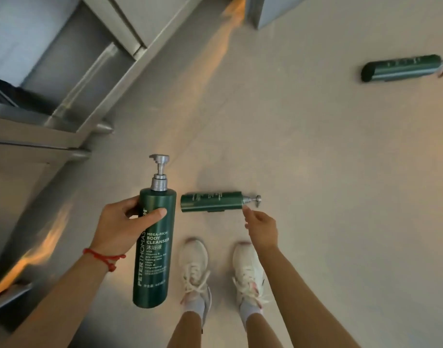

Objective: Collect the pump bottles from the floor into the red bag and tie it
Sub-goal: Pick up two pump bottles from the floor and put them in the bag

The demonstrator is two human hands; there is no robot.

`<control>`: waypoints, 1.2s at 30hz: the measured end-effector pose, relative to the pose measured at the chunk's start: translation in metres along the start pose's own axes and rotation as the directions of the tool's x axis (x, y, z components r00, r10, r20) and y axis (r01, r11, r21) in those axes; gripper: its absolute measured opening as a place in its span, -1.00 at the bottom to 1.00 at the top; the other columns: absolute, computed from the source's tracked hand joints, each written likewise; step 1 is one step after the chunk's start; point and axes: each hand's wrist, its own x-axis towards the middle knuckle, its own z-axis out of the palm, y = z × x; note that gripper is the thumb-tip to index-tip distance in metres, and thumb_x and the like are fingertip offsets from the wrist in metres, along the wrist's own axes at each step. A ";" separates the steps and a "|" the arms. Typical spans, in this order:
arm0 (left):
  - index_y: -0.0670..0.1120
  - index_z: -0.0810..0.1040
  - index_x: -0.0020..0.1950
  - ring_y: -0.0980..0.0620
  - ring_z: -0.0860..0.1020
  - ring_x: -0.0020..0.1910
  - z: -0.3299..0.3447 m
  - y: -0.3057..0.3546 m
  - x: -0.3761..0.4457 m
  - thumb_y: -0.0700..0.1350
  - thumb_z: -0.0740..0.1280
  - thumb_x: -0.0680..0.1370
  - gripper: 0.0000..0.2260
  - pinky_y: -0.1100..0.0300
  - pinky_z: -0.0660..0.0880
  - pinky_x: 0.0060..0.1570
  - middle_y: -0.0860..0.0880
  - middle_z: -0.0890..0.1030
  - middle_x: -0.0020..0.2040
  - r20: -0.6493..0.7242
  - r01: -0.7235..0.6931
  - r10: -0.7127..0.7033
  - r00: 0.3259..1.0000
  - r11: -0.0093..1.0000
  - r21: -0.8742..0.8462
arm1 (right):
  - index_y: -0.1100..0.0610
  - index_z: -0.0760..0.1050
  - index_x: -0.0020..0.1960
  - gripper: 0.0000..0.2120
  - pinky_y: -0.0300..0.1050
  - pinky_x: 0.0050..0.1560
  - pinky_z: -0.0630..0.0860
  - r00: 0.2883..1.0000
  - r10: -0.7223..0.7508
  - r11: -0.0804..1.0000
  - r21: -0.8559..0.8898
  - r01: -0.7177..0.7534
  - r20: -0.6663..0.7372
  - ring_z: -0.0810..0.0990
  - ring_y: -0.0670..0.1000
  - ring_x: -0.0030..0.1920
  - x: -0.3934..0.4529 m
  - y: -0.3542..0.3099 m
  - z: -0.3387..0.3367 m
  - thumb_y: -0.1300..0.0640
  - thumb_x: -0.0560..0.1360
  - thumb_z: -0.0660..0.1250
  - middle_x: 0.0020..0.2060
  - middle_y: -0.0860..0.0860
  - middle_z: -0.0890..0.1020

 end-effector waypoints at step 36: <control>0.11 0.63 -0.30 0.25 0.59 -0.33 -0.024 0.091 -0.058 -0.18 0.46 0.34 -0.83 0.48 0.45 -0.36 0.21 0.66 -0.36 0.083 -0.087 0.101 0.991 0.985 -0.151 | -0.03 0.54 0.00 -0.71 -0.44 -0.29 0.48 0.850 -0.510 0.852 0.217 0.477 0.132 0.61 -0.23 -0.20 -0.123 -0.091 -0.103 0.18 0.31 0.47 -0.20 -0.13 0.66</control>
